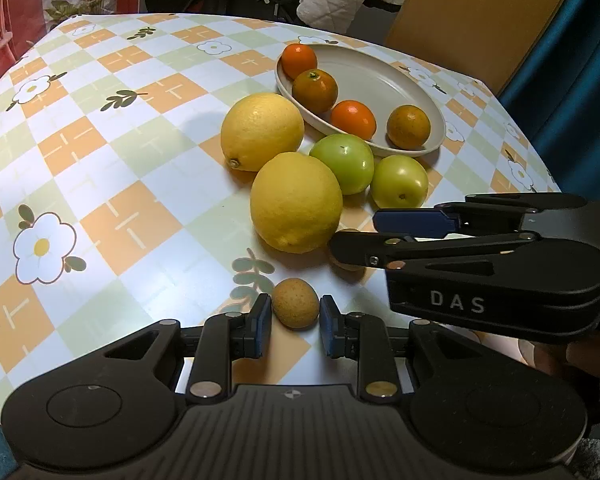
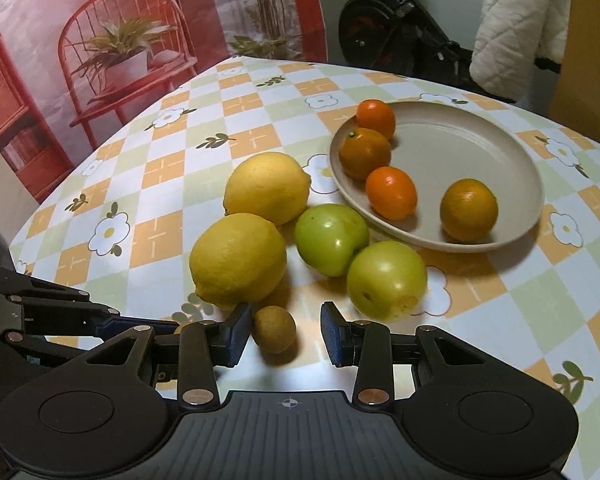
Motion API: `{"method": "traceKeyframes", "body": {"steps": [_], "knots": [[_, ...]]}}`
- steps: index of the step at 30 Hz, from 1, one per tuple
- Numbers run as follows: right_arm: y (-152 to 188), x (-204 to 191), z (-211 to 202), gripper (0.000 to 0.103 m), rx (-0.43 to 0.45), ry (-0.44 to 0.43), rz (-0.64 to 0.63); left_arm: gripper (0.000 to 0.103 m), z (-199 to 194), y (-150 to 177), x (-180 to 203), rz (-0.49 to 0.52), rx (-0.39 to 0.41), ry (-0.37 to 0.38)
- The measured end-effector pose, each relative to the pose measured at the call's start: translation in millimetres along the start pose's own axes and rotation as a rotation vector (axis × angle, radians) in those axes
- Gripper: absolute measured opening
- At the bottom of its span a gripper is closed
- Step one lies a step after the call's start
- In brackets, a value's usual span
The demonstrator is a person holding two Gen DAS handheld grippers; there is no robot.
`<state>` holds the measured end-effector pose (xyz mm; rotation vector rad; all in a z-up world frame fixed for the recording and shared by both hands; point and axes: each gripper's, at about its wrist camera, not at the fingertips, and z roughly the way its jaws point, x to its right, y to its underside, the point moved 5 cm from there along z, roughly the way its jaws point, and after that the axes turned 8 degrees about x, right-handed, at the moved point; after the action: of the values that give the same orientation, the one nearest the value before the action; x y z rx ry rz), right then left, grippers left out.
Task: Organize fruits
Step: 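Move both grippers down to the small brown fruits beside the lemons, then grasp a small brown fruit with the left gripper while the right gripper grasps another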
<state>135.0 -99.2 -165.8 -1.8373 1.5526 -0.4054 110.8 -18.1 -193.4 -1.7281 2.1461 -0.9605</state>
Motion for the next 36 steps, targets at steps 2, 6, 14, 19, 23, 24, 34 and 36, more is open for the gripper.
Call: {"method": "traceKeyframes", "body": {"steps": [2,6,14,19,23,24,34,36], "knots": [[0.5,-1.7,2.4,0.035,-0.006,-0.008,0.001,0.028,-0.1,0.5,-0.3,-0.002,0.001,0.002],[1.7,-2.4,4.5,0.035,-0.014,-0.026,0.014,0.028,0.8,1.0,-1.8,0.004,0.0,-0.007],[2.9,-3.9,6.2,0.031,-0.033,-0.047,0.023,0.028,1.9,0.7,-1.0,0.026,0.006,-0.009],[3.6,-5.7,2.8,0.024,-0.03,-0.048,0.02,0.027,0.0,1.7,0.4,0.035,0.011,-0.007],[6.0,1.2,-5.5,0.024,-0.018,-0.03,0.04,0.027,-1.5,0.9,3.2,0.043,0.02,0.004],[7.2,4.3,-8.0,0.024,-0.015,-0.023,0.047,0.027,-1.8,0.7,3.7,0.044,0.021,0.006],[22.4,38.8,-30.3,0.024,0.01,0.054,0.13,0.028,-2.8,-2.0,13.5,0.068,0.031,0.03],[24.8,43.9,-33.4,0.024,0.014,0.065,0.137,0.028,-3.2,-2.4,16.0,0.075,0.033,0.036]]}}
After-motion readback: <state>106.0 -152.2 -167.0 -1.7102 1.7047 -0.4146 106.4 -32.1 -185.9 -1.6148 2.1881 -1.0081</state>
